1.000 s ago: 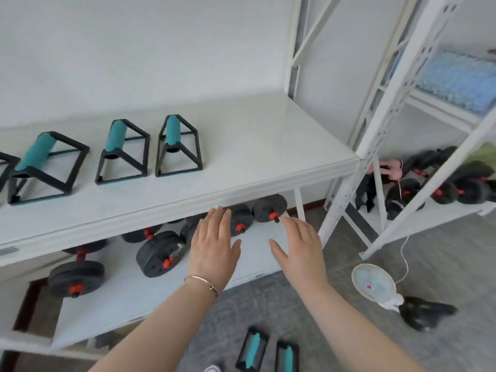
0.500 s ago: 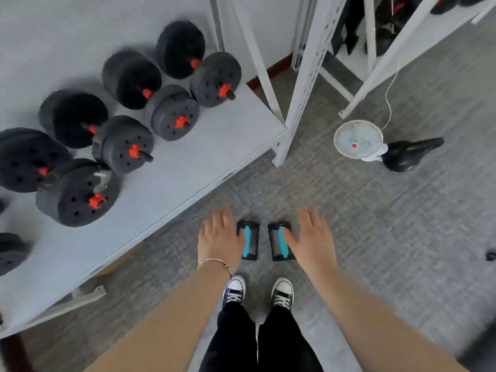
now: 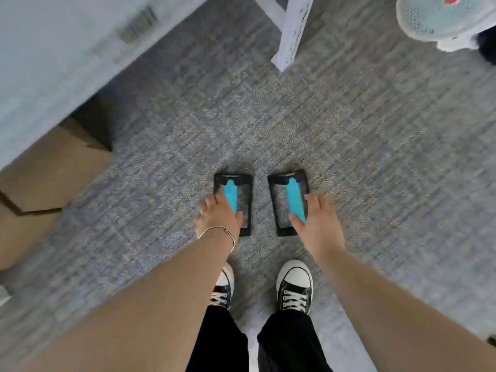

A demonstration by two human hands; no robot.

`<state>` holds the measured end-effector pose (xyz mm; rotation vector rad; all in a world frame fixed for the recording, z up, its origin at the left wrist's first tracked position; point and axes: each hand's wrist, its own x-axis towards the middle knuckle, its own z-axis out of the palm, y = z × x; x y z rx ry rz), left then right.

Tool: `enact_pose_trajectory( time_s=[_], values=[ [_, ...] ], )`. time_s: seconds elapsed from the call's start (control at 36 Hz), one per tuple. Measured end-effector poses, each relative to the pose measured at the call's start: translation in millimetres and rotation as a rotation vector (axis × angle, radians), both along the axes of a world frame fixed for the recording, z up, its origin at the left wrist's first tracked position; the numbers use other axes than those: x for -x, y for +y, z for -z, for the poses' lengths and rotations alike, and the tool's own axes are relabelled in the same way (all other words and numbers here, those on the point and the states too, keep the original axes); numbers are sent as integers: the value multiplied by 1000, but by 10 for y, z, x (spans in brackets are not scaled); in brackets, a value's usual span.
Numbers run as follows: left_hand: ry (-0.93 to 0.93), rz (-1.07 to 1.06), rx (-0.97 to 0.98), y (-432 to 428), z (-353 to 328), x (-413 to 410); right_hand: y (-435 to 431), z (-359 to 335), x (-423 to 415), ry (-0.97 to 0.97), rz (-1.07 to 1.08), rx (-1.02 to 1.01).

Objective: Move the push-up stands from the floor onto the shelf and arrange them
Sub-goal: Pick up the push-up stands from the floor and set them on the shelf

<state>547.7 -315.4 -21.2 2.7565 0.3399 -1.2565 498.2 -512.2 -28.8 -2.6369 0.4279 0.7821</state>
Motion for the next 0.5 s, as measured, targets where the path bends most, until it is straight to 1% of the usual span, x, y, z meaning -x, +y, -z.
enact_pose_trajectory(
  time_s=[0.11, 0.25, 0.39, 0.5],
  values=[
    [15, -111, 8, 57, 587, 69, 33, 569, 35, 40, 91, -41],
    [-15, -316, 93, 75, 955, 131, 55, 918, 44, 88, 294, -128],
    [-84, -401, 169, 55, 957, 185, 54, 911, 35, 96, 382, -174],
    [-100, -394, 204, 17, 610, 179, 37, 553, 22, 84, 376, -213]
  ],
)
